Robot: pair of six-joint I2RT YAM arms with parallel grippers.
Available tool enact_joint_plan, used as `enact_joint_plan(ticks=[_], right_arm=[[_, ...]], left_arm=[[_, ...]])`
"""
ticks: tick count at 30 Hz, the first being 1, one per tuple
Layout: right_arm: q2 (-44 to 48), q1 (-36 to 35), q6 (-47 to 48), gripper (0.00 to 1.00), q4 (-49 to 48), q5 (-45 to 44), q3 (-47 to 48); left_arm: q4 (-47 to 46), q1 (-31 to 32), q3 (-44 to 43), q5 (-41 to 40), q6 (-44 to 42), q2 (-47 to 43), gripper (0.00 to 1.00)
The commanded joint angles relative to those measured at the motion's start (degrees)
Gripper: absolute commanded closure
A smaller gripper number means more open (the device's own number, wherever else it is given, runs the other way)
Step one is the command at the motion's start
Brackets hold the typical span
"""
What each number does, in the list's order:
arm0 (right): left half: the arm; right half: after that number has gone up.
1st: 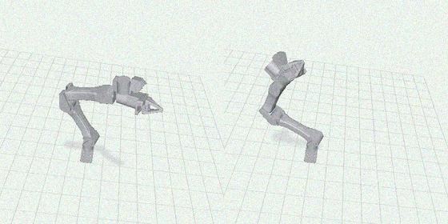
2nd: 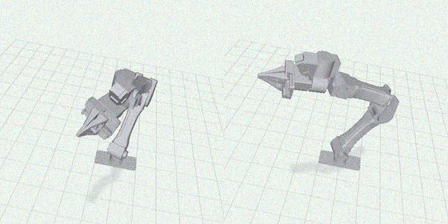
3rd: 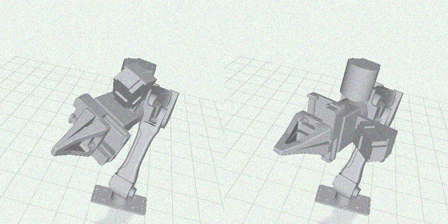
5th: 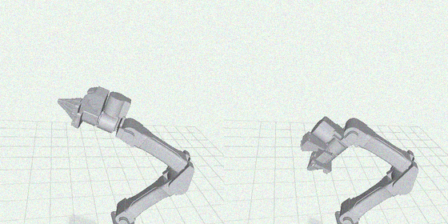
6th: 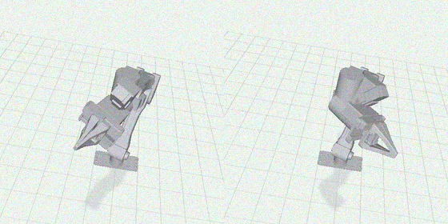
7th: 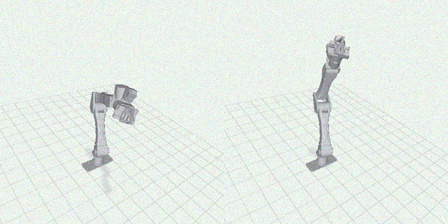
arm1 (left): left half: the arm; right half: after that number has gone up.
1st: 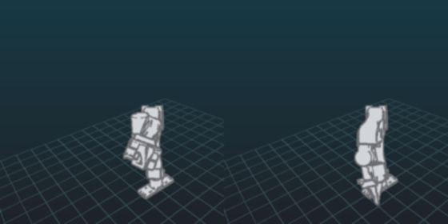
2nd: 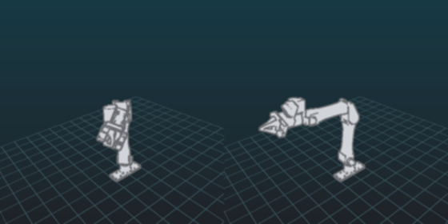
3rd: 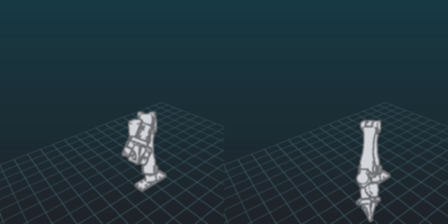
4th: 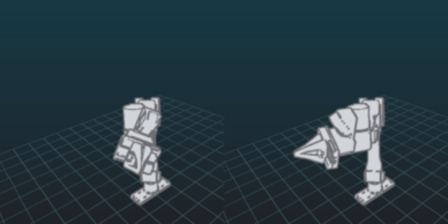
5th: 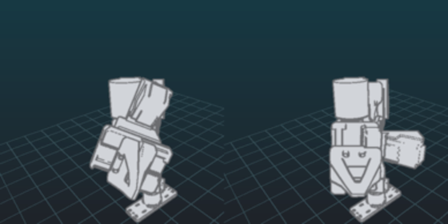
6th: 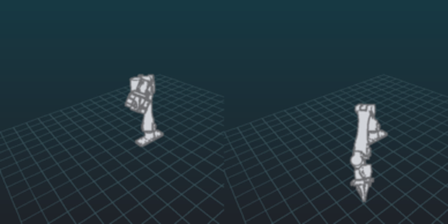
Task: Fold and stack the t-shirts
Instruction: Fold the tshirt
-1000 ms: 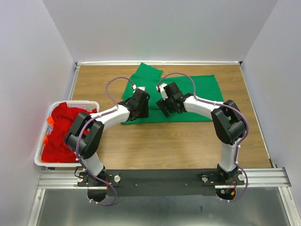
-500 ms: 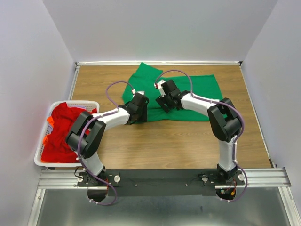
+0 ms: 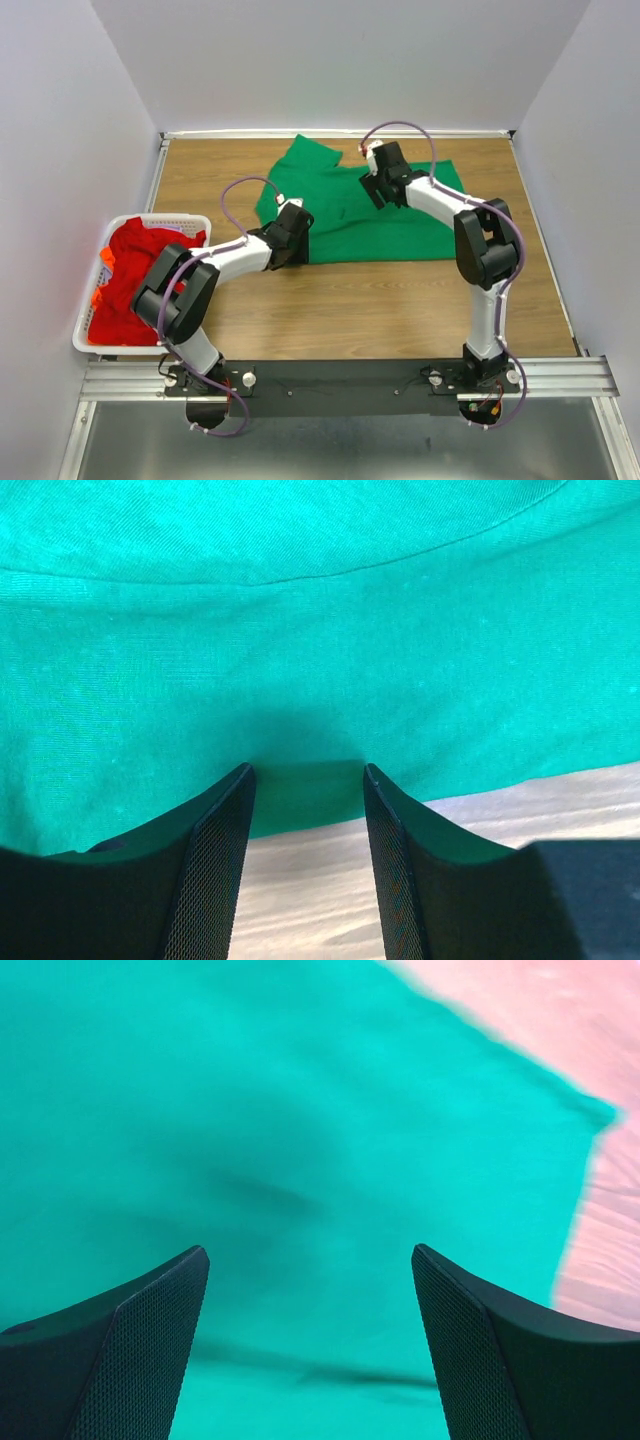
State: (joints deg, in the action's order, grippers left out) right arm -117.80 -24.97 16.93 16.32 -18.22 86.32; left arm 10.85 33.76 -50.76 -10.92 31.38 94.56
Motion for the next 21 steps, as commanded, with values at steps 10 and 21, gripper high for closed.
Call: enact_joint_plan(ticks=[10, 21], right_arm=[[8.71, 8.71, -19.44, 0.13, 0.29, -1.04, -4.40], [27.79, 24.69, -42.14, 0.33, 0.65, 21.90, -25.31]], left_arm=[[9.10, -0.01, 2.34, -4.28, 1.40, -8.16, 0.37], [4.36, -10.11, 3.91, 0.01, 4.22, -13.89, 0.40]])
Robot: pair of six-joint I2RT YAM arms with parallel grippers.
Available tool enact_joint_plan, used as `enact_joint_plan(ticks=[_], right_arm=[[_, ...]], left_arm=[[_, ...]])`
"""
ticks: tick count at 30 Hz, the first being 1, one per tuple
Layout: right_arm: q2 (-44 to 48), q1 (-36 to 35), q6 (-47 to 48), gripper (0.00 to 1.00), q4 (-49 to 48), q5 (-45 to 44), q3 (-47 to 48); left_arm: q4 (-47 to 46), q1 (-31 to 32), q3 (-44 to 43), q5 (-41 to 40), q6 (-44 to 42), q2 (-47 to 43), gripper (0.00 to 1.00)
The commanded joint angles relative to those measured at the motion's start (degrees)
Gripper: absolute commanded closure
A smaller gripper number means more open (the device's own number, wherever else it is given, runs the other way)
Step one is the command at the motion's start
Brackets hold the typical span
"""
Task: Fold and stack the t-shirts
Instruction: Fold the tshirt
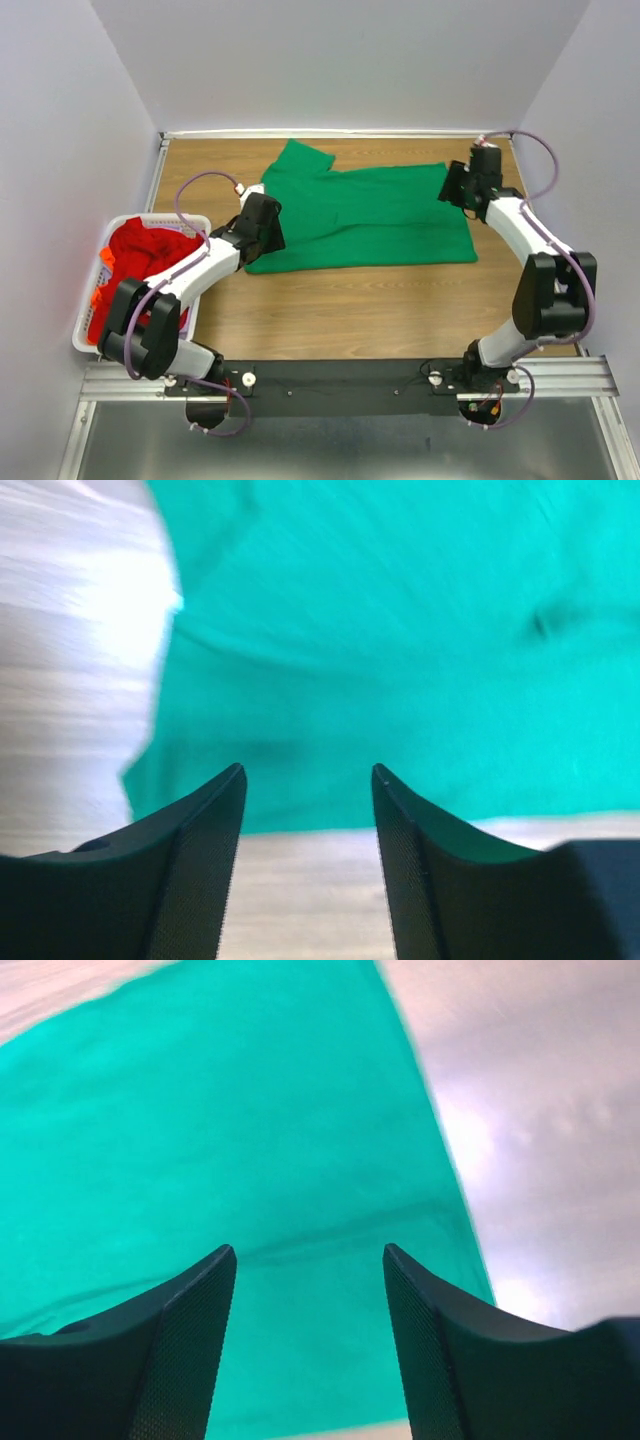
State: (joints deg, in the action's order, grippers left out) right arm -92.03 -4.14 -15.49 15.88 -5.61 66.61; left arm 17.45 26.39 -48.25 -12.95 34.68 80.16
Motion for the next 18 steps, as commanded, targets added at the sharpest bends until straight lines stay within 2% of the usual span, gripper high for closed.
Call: enact_joint_plan(ticks=[1, 10, 18], right_arm=[[3.07, 5.79, -11.04, 0.36, 1.00, 10.52, -8.14], [6.07, 16.88, -18.18, 0.54, -1.55, 13.43, -20.90], [9.14, 25.05, -22.57, 0.56, 0.81, 10.01, -28.37]], left_arm=[[-2.60, -3.27, 1.66, 3.18, 0.83, 1.65, 0.41], [-1.99, -6.97, 5.79, 4.69, 1.36, 6.59, 0.49], [3.11, -8.29, 7.99, 4.78, 1.18, 3.96, 0.51]])
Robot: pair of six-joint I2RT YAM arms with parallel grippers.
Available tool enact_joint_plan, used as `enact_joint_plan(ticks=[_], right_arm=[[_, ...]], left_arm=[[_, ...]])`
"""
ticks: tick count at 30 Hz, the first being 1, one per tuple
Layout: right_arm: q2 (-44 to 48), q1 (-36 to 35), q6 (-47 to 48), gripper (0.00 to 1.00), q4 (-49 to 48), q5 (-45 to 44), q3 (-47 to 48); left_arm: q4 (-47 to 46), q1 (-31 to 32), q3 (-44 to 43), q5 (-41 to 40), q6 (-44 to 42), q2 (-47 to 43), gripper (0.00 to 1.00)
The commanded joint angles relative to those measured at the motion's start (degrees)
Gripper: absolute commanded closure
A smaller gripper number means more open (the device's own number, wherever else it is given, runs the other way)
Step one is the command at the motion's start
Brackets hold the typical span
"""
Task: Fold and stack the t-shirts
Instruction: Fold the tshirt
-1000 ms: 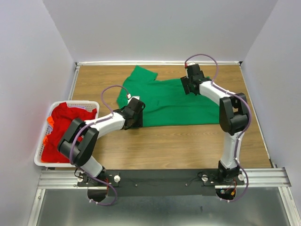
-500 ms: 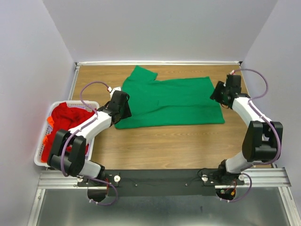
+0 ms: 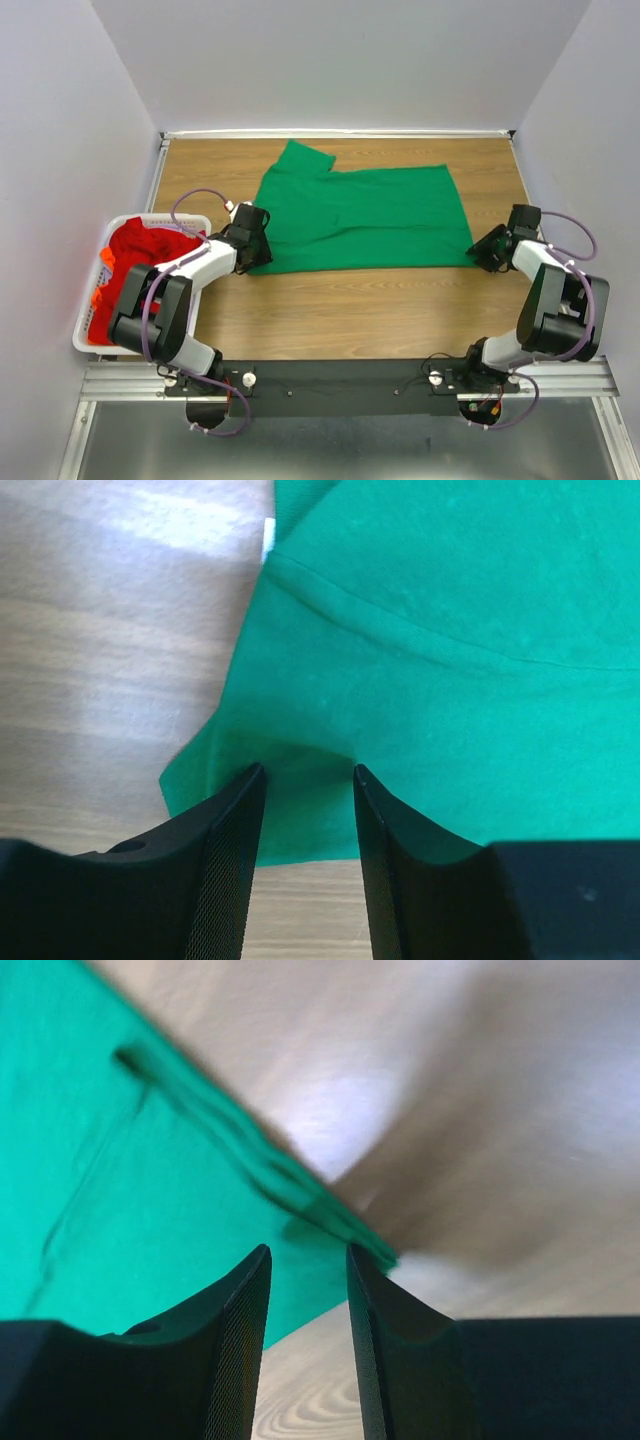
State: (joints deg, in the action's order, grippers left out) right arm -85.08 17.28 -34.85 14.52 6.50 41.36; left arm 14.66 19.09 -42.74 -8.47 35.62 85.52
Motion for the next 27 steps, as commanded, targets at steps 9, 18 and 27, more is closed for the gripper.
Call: enact_joint_plan(ticks=[9, 18, 27], right_arm=[[8.43, 4.18, -0.31, 0.51, 7.01, -5.36, 0.11], [7.83, -16.37, 6.46, 0.44, 7.88, -10.64, 10.48], [-4.65, -25.19, 9.10, 0.41, 10.09, -9.84, 11.11]], left_arm=[[11.79, -0.99, 2.06, 3.11, -1.07, -8.95, 0.43], [11.28, -0.90, -7.18, -0.32, -3.44, -10.11, 0.34], [5.92, -0.11, -7.10, -0.32, -5.47, 0.61, 0.34]])
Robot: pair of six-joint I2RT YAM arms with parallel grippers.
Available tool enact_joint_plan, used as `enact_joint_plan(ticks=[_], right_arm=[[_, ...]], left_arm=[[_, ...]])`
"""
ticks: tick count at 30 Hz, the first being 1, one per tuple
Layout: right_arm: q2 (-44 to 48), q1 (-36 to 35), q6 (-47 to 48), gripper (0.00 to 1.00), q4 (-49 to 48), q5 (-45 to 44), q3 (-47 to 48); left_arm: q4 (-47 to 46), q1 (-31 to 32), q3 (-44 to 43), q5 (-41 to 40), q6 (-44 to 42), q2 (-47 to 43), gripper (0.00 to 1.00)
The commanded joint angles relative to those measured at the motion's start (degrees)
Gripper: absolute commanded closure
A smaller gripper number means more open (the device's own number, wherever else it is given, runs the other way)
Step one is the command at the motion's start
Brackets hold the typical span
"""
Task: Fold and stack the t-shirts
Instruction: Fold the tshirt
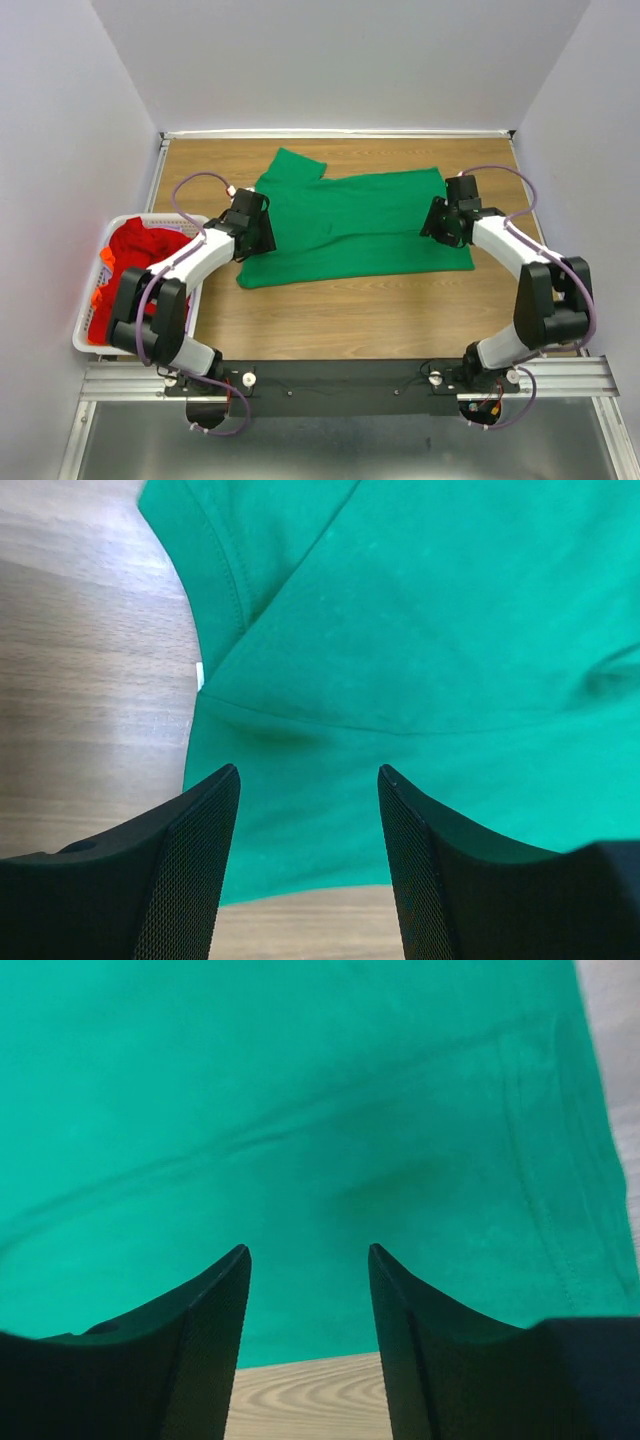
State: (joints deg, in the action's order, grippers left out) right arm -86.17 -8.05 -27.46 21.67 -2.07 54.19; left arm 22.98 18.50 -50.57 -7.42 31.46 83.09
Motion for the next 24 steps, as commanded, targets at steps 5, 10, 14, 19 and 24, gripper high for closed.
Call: enact_joint_plan(ticks=[5, 10, 14, 19, 24], right_arm=[[-3.66, 0.14, 1.88, 0.36, 3.03, -4.96, -5.58], [-2.60, 1.02, -0.74, 0.30, 6.62, -6.38, -9.80], [-1.99, 2.60, -4.96, 0.26, 11.80, -6.37, -12.35], [3.72, 5.41, -6.99, 0.21, 15.06, -5.32, -13.77], [3.74, 5.59, -2.69, 0.21, 15.07, -5.76, -0.28]], left_arm=[[-4.08, 0.48, 3.63, -0.06, -0.97, 5.41, 0.34], [-3.56, 0.48, 8.46, 3.55, -0.35, 5.51, 0.34], [-1.81, 0.74, 11.80, 4.79, 0.96, 3.05, 0.34], [1.18, 0.75, 11.90, 7.16, 2.11, -2.30, 0.34], [2.95, 0.75, 5.14, 2.95, 1.06, -6.18, 0.29]])
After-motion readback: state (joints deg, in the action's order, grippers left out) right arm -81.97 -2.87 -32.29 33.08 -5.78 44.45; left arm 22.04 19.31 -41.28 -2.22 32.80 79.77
